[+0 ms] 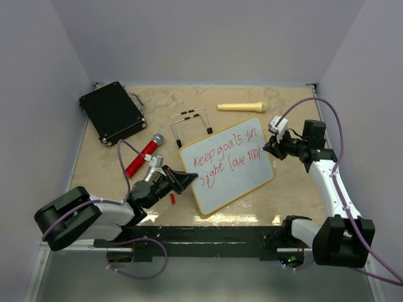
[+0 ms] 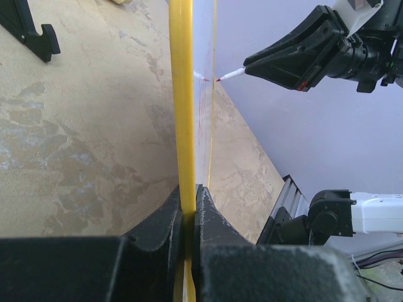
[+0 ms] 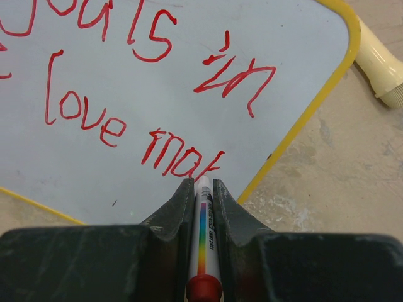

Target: Write a sentence on the whiteboard

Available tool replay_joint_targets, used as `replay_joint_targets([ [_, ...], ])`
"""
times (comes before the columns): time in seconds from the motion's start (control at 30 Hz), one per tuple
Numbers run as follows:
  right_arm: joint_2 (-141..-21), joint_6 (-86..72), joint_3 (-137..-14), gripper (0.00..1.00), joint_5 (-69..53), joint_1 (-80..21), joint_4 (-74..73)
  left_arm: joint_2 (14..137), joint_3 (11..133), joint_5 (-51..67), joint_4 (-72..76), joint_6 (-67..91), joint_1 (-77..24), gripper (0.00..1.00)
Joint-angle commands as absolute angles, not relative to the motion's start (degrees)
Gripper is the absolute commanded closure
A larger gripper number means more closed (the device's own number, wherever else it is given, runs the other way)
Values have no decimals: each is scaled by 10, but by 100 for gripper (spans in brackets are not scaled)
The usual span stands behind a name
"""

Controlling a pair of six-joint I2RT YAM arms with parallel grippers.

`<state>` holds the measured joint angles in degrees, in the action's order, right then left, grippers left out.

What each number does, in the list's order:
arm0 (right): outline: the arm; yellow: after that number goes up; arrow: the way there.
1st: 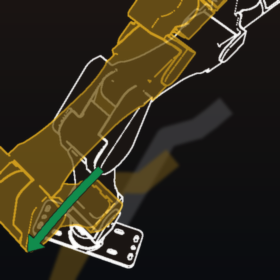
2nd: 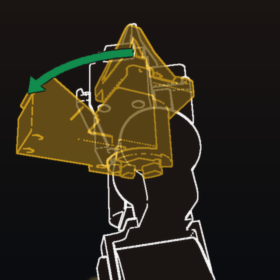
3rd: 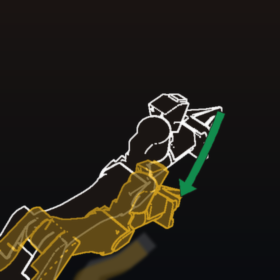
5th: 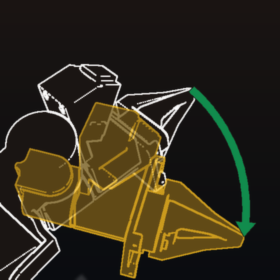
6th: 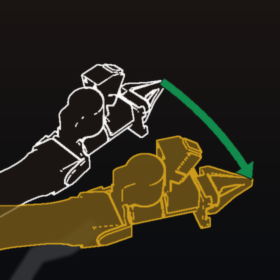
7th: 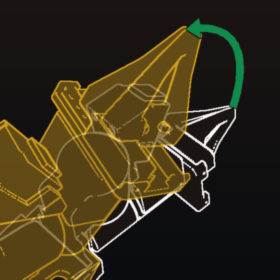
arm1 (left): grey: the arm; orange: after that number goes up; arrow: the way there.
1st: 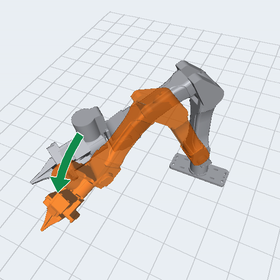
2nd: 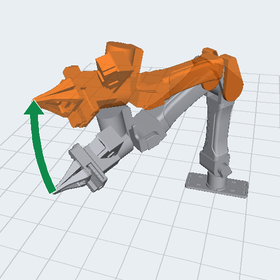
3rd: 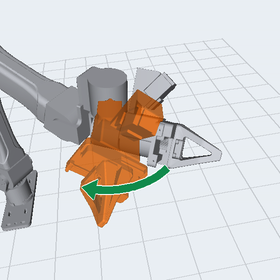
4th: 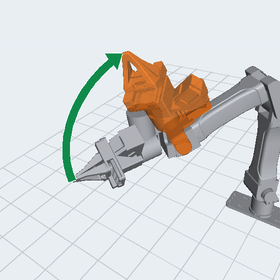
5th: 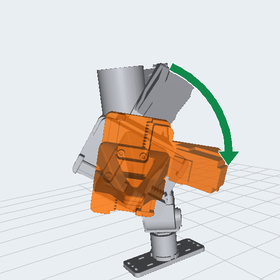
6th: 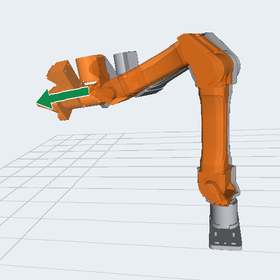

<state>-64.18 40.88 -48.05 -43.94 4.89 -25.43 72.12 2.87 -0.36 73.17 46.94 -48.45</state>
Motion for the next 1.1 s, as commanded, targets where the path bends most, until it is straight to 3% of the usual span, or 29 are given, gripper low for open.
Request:
replay_joint_targets([
  [0.0, -647, 435, -502, 100, -459, 48, -279, 722, -4, 11, 765, 433, -487, 100],
  [1.07, -650, 388, -508, 100, -443, 47, -235, 718, -4, 11, 765, 432, -487, 100],
])
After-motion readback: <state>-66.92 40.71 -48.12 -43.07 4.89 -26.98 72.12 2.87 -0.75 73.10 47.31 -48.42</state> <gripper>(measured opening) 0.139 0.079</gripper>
